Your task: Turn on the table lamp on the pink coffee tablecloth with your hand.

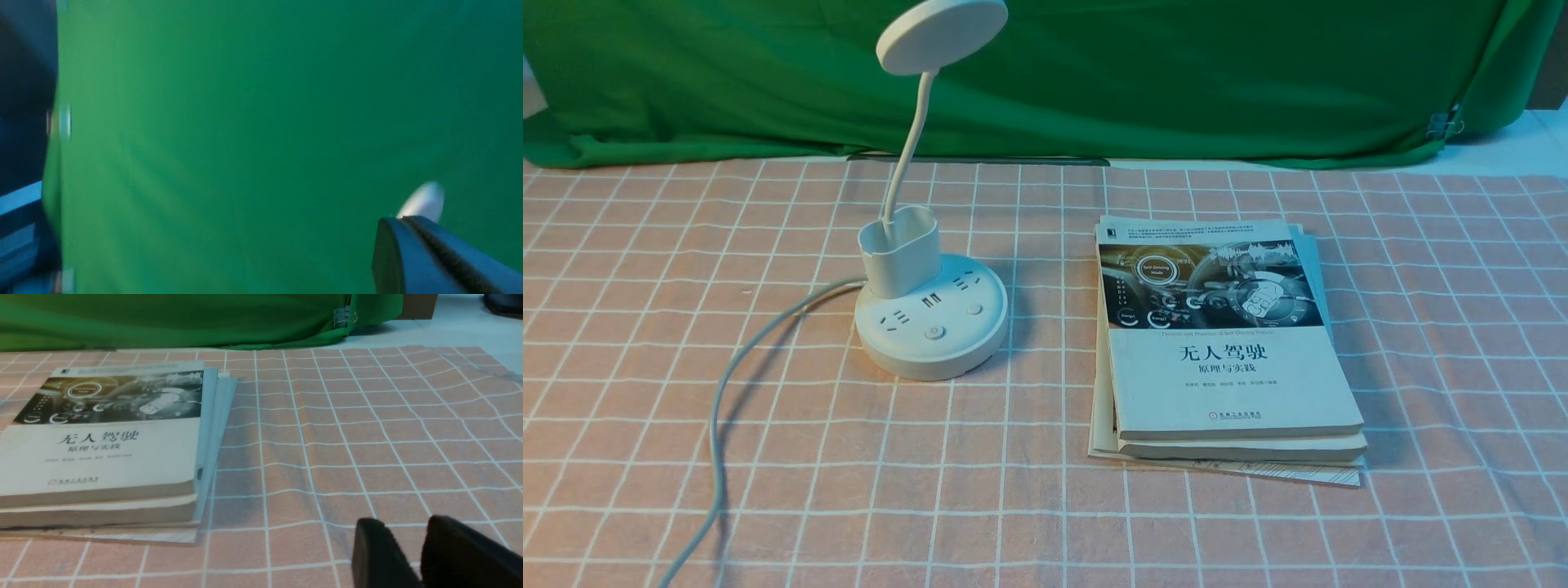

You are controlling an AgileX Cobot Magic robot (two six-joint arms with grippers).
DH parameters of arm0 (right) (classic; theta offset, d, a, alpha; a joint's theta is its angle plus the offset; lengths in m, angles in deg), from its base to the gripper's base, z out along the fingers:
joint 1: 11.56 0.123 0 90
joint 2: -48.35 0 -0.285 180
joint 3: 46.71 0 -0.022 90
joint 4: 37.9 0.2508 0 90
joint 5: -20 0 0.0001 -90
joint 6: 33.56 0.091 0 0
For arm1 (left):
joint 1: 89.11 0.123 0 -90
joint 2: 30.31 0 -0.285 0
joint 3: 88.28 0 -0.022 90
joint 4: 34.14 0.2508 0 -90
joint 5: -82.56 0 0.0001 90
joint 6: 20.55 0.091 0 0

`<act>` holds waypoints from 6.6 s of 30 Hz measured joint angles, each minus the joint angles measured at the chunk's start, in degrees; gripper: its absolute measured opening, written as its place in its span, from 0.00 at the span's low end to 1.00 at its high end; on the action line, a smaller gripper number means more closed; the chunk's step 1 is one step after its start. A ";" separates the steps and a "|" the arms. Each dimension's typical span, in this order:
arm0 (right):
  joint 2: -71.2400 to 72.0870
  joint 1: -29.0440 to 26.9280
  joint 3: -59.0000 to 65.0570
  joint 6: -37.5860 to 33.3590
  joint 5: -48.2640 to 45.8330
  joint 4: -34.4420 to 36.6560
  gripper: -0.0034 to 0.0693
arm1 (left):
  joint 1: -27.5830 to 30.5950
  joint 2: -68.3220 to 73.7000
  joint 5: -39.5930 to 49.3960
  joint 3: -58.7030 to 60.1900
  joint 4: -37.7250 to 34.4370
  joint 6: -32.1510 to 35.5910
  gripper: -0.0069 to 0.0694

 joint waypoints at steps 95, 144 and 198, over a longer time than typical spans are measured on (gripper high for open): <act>0.00 0.00 0.00 0.00 -0.06 0.00 0.37 | -16.00 120.73 74.91 -90.84 -18.58 6.23 0.08; 0.00 0.00 0.00 0.01 -0.01 0.00 0.37 | -17.79 118.34 67.96 -86.89 -15.54 0.23 0.08; 0.00 0.00 0.00 0.01 -0.01 0.00 0.37 | -17.79 19.69 68.80 -38.29 -14.06 6.21 0.09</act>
